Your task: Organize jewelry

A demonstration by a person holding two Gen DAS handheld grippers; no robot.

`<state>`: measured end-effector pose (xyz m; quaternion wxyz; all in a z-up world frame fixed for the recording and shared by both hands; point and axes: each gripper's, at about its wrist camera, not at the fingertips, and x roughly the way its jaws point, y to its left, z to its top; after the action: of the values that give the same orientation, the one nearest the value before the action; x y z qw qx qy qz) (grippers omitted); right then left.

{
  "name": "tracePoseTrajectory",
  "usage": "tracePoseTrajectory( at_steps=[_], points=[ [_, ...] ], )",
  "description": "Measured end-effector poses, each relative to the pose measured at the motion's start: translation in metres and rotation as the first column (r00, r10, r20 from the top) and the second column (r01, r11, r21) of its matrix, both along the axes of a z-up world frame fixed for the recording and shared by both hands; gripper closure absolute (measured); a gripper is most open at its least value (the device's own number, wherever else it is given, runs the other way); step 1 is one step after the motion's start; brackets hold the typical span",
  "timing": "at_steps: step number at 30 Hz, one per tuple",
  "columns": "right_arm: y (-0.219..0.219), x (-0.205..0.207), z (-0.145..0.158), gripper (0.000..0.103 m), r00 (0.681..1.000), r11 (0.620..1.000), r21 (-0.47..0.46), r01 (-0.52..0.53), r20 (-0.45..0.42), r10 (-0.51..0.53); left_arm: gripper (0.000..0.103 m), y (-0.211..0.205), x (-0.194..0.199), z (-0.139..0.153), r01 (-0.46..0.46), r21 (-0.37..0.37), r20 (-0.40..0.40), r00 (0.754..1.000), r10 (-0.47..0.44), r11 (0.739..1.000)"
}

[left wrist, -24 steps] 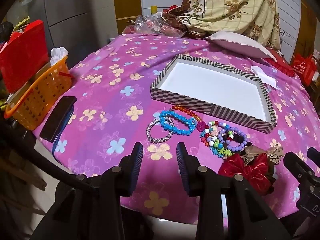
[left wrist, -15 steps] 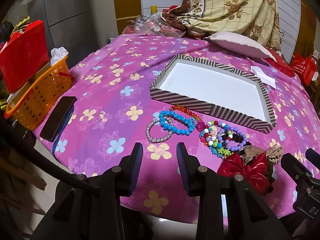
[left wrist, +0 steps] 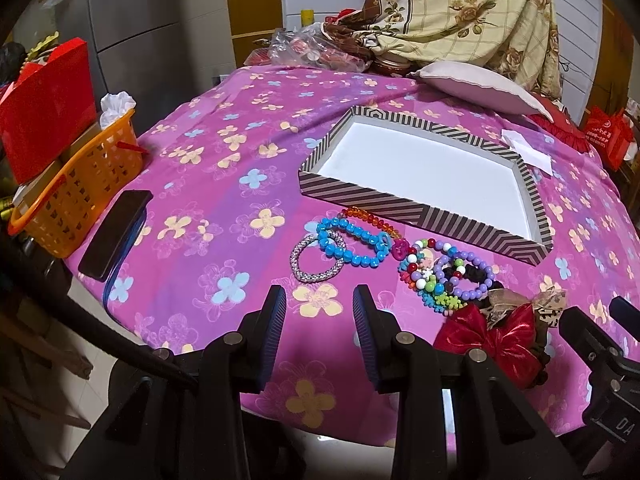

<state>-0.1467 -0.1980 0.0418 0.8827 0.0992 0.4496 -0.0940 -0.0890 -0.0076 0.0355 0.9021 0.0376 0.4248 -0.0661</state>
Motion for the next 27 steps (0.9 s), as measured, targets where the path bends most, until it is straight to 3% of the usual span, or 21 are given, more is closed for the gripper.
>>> tracePoseTrajectory(
  at_steps=[3,8,27],
  points=[
    [-0.001,0.000,0.000,0.004,1.000,1.000,0.008,0.002,-0.017,-0.002,0.058,-0.001,0.000,-0.002,-0.002,0.002,-0.002,1.000,0.002,1.000],
    [0.000,-0.002,-0.004,0.004,0.999,1.000,-0.022,-0.011,0.042,0.012,0.058,-0.001,0.000,-0.003,-0.005,0.000,-0.006,1.000,0.005,1.000],
    [0.002,-0.001,-0.010,0.004,0.999,1.000,0.013,-0.024,0.039,0.023,0.058,0.001,0.000,-0.007,-0.004,0.000,-0.017,1.000,0.004,1.000]
  ],
)
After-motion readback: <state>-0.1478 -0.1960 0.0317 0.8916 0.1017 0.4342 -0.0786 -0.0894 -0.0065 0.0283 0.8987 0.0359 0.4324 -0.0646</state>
